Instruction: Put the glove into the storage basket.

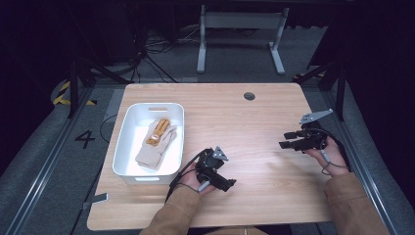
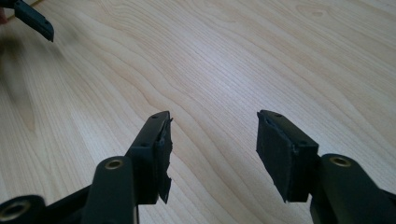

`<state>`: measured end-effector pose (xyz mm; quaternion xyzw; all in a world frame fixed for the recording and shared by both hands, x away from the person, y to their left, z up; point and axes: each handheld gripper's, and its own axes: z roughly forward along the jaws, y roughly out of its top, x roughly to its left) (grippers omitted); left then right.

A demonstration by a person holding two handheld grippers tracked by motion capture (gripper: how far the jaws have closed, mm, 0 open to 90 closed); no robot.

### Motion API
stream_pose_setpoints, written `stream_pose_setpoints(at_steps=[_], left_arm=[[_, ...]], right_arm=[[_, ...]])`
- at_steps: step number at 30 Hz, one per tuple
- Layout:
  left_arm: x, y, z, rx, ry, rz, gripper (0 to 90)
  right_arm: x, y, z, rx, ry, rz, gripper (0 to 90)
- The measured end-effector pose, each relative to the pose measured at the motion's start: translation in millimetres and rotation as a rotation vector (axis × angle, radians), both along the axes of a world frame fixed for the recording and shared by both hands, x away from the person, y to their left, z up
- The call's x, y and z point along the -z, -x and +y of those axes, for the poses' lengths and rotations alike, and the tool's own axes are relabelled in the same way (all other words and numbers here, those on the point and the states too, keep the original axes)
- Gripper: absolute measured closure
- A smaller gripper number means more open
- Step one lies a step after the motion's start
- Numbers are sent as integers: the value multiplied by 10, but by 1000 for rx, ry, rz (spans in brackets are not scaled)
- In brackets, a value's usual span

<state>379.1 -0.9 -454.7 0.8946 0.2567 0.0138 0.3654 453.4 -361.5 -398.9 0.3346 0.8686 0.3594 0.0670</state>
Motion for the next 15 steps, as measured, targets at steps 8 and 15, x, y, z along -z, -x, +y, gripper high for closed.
stream_pose_setpoints(at_steps=[8, 15], left_arm=[[4, -8, 8, 7, -15, 8, 34], [-4, -26, 21, 8, -29, 32, 35]], right_arm=[[55, -20, -1, -3, 24, 18, 444], [112, -33, 29, -1, 76, 27, 444]])
